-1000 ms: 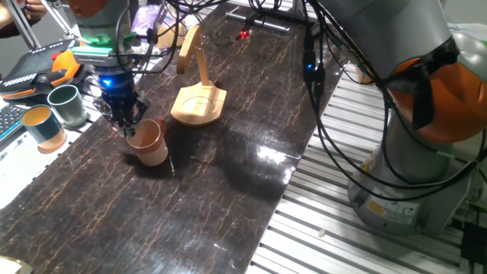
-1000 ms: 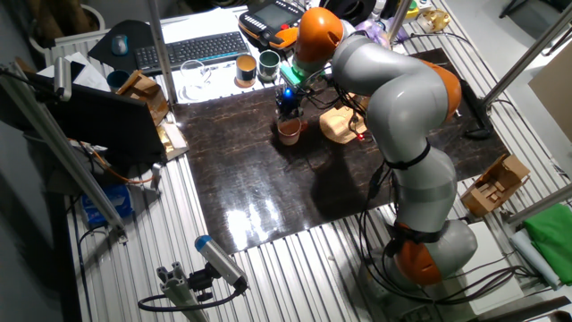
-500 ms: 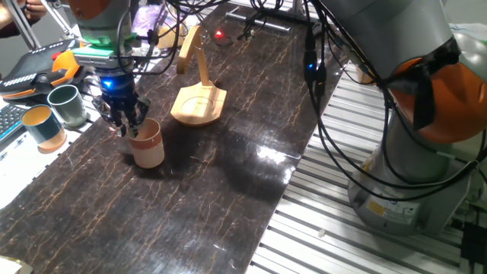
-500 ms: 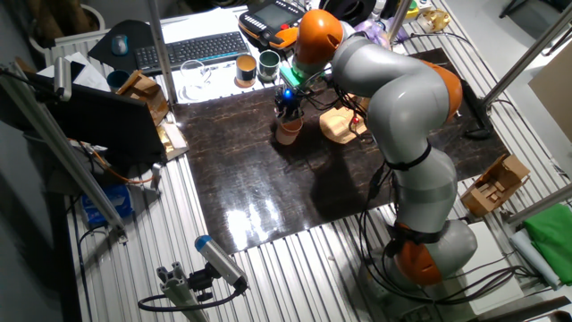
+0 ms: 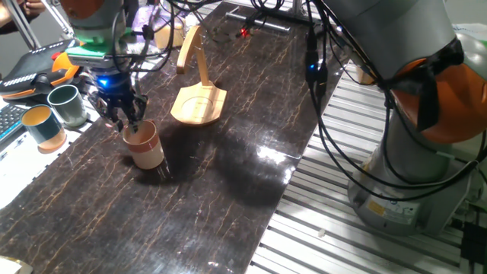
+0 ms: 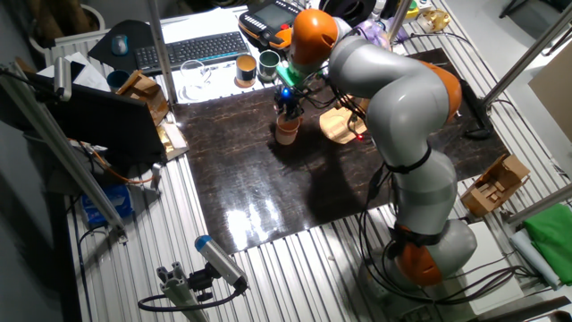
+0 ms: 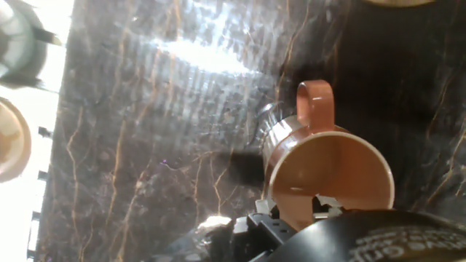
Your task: Take the cup off the cup rack
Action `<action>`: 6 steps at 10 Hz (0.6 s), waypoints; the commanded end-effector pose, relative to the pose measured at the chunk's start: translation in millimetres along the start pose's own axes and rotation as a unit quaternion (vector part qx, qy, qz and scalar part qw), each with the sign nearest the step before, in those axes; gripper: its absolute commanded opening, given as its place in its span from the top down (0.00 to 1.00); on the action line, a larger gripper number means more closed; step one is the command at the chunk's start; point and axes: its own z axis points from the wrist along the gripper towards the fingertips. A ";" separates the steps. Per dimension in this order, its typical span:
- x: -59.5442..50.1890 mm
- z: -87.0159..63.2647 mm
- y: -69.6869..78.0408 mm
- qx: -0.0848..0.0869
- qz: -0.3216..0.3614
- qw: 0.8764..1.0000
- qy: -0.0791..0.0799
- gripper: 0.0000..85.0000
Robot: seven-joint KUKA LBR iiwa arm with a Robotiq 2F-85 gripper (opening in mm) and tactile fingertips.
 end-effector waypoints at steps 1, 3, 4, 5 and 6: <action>-1.3 -7.4 -2.3 0.004 -0.009 1.000 -0.017 0.60; -5.5 -32.6 -11.6 0.011 -0.022 0.999 -0.047 0.60; -12.2 -46.7 -18.0 0.014 -0.032 0.998 -0.053 0.60; -20.5 -59.8 -24.7 0.017 -0.047 0.997 -0.059 0.64; -25.6 -67.3 -29.7 0.018 -0.060 0.996 -0.063 0.69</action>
